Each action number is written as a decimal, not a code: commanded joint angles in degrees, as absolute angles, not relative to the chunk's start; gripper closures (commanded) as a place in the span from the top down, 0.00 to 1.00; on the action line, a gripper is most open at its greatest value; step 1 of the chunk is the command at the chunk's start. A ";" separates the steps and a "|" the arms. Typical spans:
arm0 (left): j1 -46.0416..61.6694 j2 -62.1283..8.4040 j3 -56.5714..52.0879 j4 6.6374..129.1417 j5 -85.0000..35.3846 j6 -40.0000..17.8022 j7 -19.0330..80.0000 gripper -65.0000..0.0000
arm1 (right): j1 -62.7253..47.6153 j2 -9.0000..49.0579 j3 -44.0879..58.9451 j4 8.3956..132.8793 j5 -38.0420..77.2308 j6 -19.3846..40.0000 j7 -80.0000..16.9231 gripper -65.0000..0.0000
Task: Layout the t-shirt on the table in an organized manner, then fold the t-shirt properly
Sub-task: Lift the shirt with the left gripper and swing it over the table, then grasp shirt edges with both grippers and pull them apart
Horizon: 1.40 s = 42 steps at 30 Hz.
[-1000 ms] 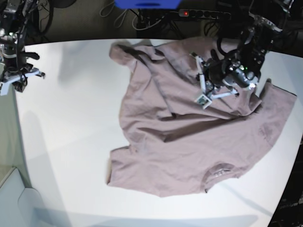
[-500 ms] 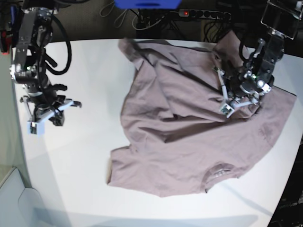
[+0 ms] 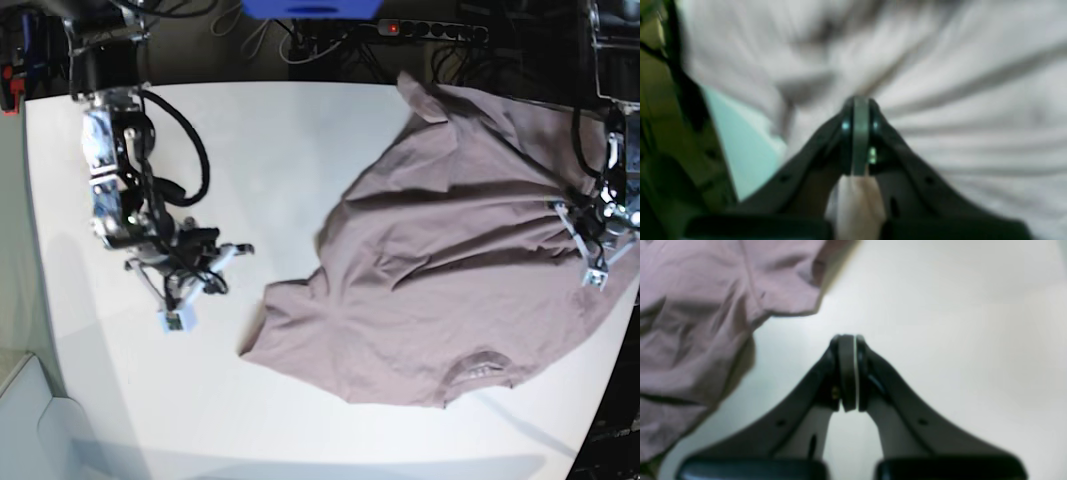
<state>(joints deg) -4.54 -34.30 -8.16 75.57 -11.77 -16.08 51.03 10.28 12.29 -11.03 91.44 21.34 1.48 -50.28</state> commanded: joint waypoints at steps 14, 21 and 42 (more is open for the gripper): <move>-1.98 -26.07 -8.84 96.04 -10.95 -15.87 62.46 0.00 | 32.04 1.54 -20.00 59.74 21.23 6.73 -39.08 0.00; 4.26 -25.98 -11.21 102.20 -11.03 -15.87 63.08 0.00 | 35.21 -1.63 -20.00 42.42 21.14 8.22 -28.00 0.00; 5.14 -19.91 -3.12 102.46 -18.24 -15.87 62.64 0.00 | 24.31 18.86 -8.92 34.68 21.58 -7.43 -25.27 0.00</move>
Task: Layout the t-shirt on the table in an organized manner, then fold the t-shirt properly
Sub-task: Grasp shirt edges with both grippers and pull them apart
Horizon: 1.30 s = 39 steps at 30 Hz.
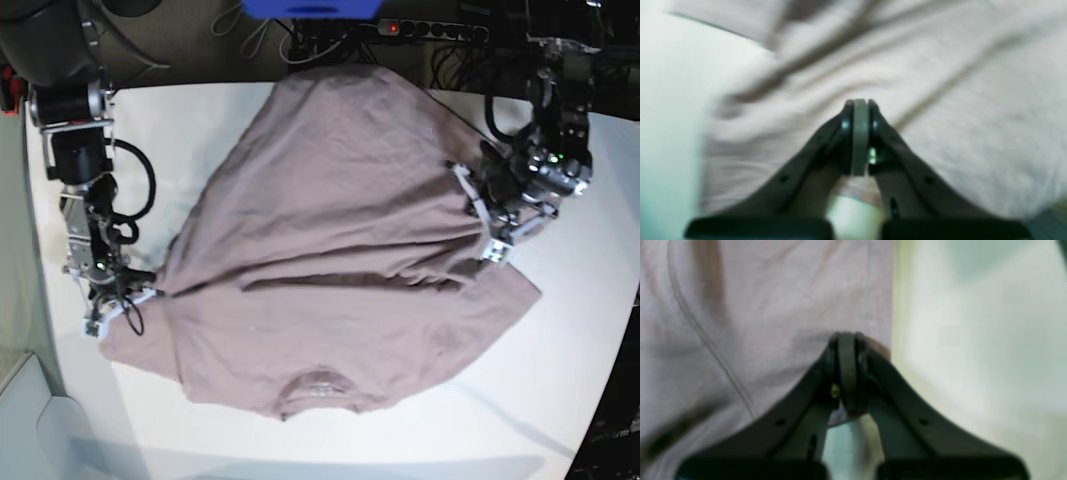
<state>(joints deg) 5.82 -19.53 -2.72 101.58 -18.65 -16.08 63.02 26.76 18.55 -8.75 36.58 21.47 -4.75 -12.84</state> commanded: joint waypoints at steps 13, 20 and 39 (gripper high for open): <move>0.22 -15.52 22.99 98.24 -17.80 -15.87 62.64 0.00 | 12.26 21.14 -2.86 58.07 21.32 -7.43 -35.91 0.00; -1.54 -21.93 23.96 86.64 -17.80 -15.87 56.04 0.00 | 7.87 21.14 -2.86 67.38 21.23 -7.43 -41.89 0.00; -17.19 -39.08 22.29 71.78 -17.98 -15.87 46.55 0.00 | -19.38 18.68 -3.30 99.65 21.23 -7.43 -52.70 0.00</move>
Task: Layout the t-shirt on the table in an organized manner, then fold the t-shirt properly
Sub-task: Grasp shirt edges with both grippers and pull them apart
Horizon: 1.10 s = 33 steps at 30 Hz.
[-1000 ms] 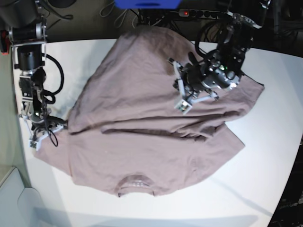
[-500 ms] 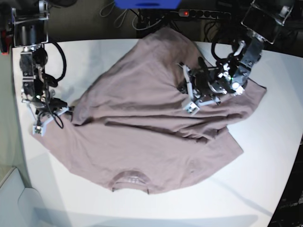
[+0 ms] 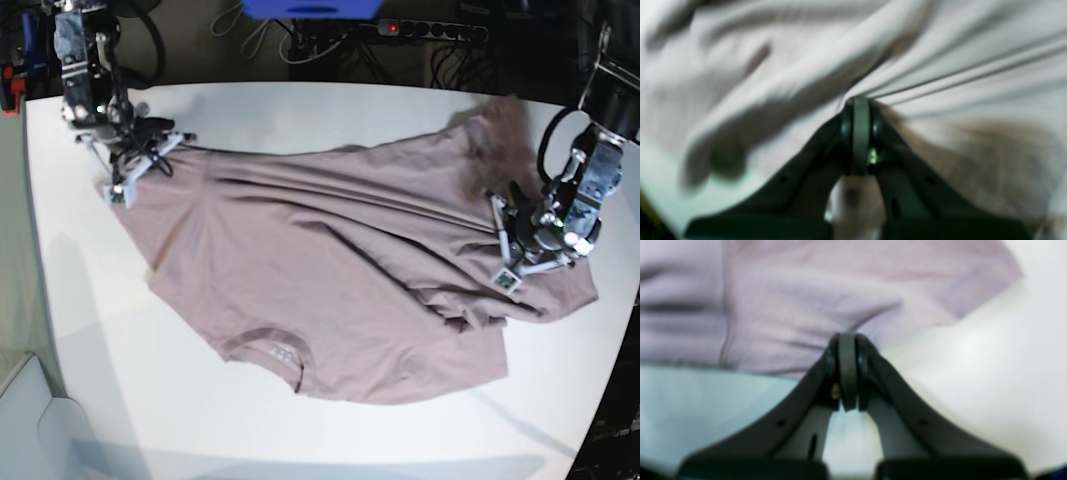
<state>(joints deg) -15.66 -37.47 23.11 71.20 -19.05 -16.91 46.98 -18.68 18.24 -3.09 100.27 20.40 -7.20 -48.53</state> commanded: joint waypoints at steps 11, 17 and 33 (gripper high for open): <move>-14.11 -38.02 5.41 85.85 -18.42 -15.96 53.05 0.00 | -25.89 18.59 1.27 115.65 21.23 -7.43 -54.02 0.00; -4.09 -34.15 1.63 96.04 -18.42 -15.96 56.13 0.00 | -18.77 18.33 3.12 115.56 21.49 -7.43 -54.37 0.00; 11.74 -31.08 1.63 94.73 -18.07 -15.87 55.43 0.00 | 11.65 14.64 -9.98 93.41 21.23 -7.34 -53.93 0.00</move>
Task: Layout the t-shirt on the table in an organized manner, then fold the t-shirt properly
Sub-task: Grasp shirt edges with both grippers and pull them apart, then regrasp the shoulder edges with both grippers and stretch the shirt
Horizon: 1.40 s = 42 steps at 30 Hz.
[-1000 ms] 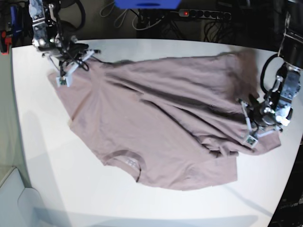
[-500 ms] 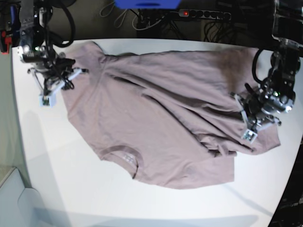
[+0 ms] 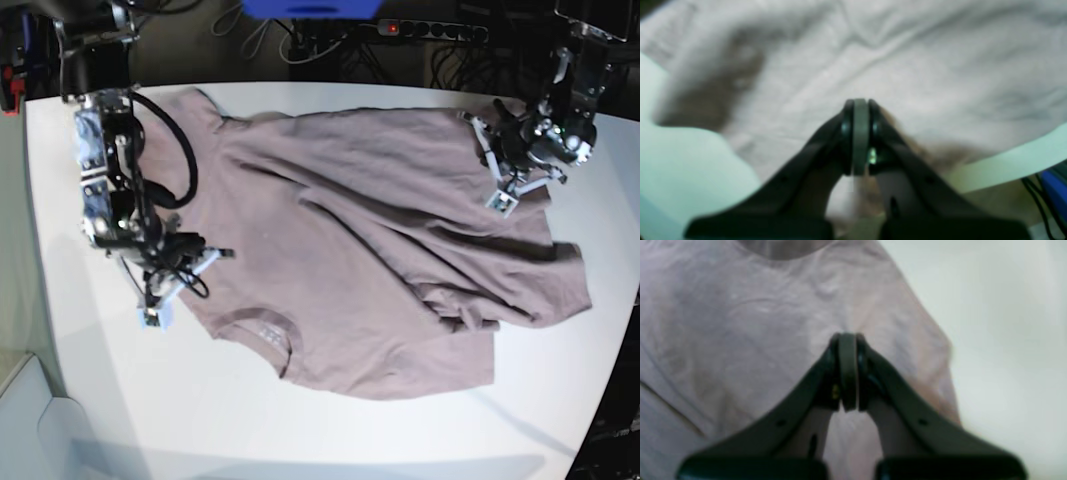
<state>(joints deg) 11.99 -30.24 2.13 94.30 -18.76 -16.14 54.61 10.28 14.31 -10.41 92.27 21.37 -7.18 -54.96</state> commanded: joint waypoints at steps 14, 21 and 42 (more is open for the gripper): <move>11.65 -30.99 1.54 90.33 -18.24 -15.87 55.34 0.00 | 31.16 10.42 -19.65 54.29 21.14 0.31 -37.58 0.00; 11.30 -30.99 1.45 90.33 -17.98 -15.78 55.34 0.00 | 32.40 14.29 -19.30 40.84 14.02 0.13 -28.35 0.00; 6.29 -31.25 -6.02 89.01 -17.89 -15.87 53.32 0.00 | 13.41 25.27 -0.31 67.91 12.18 0.04 -41.80 0.00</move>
<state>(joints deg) 7.16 -30.13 -5.39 88.18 -18.00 -16.01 53.98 11.75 24.53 -0.60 67.29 11.94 -0.21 -43.11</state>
